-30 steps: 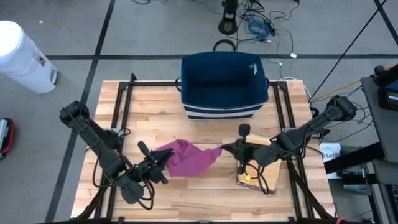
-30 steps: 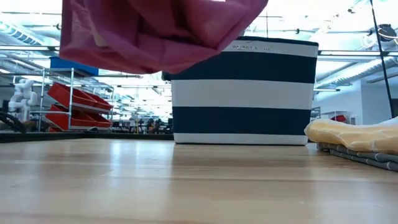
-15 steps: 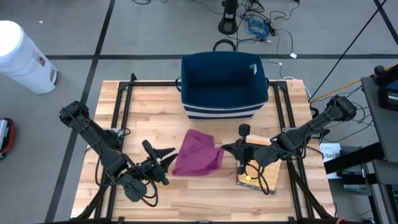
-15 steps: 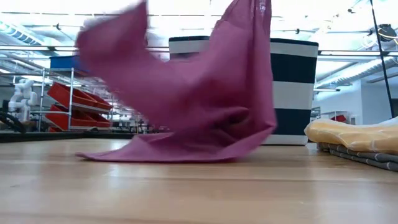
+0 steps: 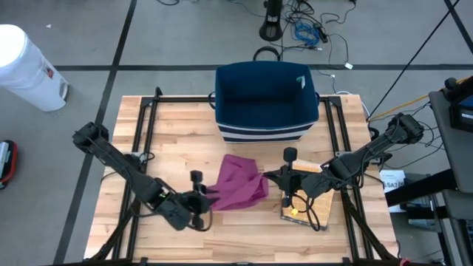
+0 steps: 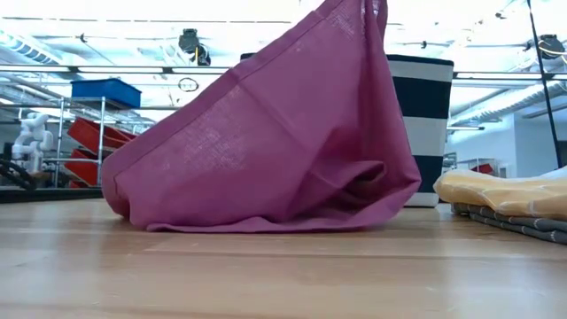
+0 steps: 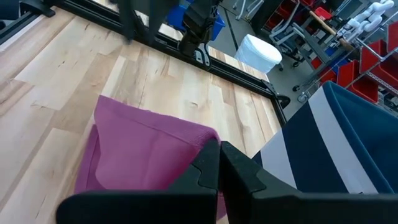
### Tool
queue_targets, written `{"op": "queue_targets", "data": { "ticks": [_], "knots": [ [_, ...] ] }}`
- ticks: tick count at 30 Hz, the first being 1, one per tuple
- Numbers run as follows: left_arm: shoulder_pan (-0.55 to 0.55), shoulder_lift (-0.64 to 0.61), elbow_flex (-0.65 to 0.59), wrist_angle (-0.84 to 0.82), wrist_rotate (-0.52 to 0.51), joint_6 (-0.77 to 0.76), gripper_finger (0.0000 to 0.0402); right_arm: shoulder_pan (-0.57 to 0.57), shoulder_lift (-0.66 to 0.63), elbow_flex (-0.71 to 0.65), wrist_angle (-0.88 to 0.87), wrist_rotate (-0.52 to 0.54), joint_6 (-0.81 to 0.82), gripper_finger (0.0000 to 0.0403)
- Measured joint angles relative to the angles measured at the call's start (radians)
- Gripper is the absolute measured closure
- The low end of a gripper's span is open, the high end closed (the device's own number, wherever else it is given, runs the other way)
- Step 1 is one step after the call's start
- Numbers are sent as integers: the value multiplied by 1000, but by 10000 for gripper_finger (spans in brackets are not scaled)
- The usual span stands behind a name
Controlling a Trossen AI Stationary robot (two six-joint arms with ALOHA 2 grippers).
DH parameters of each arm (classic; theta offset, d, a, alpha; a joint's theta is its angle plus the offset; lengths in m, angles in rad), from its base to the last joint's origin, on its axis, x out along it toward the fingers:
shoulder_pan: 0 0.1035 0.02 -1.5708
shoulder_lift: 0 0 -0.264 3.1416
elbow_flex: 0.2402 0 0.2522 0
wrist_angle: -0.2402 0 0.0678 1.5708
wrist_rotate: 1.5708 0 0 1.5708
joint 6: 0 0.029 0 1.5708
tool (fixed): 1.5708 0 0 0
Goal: Fold towel
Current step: Fold the purple towel
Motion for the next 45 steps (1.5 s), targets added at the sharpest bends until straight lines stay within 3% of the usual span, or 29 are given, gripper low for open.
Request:
{"op": "queue_targets", "data": {
  "ticks": [8, 22, 32, 45],
  "knots": [
    [10, 157, -2, -41, 235, -32, 296, -6, 0, 0, -2, -2, 9, 403],
    [32, 193, -19, -118, 232, -226, 296, -6, 0, 1, -28, -2, 30, 403],
    [106, 195, -172, 174, 463, -213, 296, -5, 0, 1, -10, -27, 28, 403],
    [126, 194, -226, 73, 439, -238, 296, -5, 0, 1, -10, -29, 27, 403]
  ]
}}
